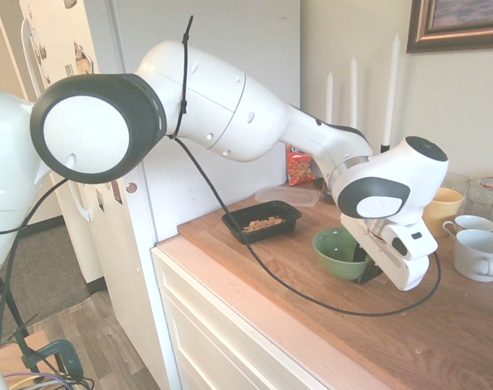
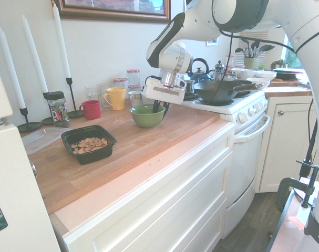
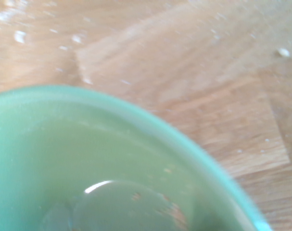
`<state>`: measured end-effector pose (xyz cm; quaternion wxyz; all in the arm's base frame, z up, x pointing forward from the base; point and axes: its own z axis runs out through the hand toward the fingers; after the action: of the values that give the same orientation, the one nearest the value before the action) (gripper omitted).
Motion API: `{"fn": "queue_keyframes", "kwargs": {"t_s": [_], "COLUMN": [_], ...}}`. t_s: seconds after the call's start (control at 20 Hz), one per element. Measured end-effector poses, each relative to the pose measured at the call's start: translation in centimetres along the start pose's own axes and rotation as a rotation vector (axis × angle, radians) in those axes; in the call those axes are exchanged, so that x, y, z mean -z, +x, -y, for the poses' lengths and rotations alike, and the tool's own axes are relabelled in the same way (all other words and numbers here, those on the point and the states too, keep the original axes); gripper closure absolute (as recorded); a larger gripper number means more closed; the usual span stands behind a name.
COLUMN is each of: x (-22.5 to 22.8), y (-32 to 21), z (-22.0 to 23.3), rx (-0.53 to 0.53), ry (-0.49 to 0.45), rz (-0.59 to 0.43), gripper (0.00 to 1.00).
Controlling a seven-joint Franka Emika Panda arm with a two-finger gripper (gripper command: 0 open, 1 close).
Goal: Pour the cereal into the box
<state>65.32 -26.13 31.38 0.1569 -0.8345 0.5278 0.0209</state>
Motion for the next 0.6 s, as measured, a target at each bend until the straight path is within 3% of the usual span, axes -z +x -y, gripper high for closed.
{"fn": "queue_keyframes", "kwargs": {"t_s": [0.3, 0.6], "x": [1.0, 5.4], "y": [0.0, -2.8], "z": [0.5, 2.7], "rx": [0.038, 0.164], "ry": [-0.028, -0.177], "rz": [-0.041, -0.179], "gripper": [0.00, 0.00]}}
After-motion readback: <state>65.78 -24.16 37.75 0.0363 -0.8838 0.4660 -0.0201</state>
